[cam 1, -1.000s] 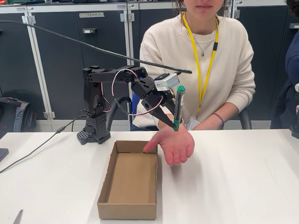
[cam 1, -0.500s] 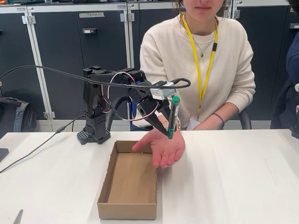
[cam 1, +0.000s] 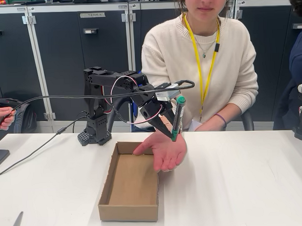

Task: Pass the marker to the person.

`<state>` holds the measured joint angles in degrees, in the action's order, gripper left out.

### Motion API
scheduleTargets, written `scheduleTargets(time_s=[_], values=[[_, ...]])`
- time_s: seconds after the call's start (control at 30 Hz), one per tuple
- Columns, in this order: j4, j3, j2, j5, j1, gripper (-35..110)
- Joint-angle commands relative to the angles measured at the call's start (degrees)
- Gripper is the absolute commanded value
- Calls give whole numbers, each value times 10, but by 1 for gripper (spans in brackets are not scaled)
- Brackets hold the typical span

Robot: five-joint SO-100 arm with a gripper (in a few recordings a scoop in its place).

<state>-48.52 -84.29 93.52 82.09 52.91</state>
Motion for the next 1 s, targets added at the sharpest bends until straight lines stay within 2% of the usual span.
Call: scheduleTargets(time_s=[0.0,0.53,0.97], values=[[14,4,48,15,-13,-5],[13,-11,60,36,-42,1],[25,-20,64,34,-47,24]])
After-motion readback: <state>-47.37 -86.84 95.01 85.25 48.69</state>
